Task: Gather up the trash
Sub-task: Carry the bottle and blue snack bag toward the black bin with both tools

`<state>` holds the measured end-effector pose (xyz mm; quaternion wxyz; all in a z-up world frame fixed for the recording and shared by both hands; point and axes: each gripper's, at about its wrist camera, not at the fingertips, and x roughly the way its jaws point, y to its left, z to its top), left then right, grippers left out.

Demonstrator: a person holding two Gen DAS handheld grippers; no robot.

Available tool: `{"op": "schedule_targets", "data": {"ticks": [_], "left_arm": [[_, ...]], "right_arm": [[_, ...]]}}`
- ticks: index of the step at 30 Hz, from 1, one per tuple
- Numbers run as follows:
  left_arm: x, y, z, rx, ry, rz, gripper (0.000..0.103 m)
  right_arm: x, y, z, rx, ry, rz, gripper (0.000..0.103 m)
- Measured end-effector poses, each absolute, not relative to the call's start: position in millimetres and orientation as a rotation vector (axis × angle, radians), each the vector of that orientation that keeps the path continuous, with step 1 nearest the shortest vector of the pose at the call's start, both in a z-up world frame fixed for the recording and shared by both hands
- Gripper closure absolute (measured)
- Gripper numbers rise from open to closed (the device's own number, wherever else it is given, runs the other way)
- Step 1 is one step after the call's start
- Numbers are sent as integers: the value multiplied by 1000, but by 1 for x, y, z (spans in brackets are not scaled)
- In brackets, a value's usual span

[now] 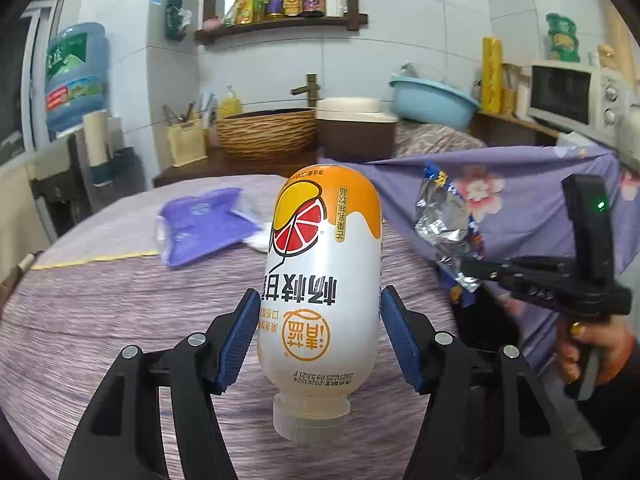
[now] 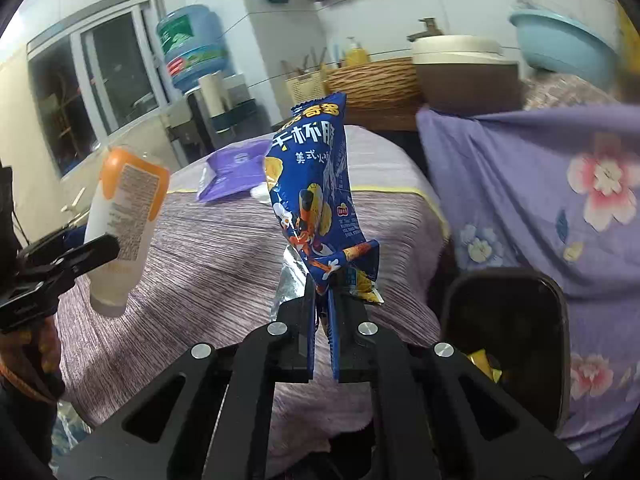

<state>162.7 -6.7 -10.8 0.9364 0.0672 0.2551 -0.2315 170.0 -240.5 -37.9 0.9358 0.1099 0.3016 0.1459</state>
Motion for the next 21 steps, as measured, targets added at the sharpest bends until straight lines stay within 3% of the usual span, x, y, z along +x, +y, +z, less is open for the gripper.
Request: {"op": "schedule_targets", "data": {"ticks": [7,21], "left_arm": [[146,-70,-16,85,506,-630,41],[132,-166,-63,122,592,-767,41]], "right_arm": [[142,-302,-60,282,646,137,97],[157,-372,-163,361,875,-57,97]]}}
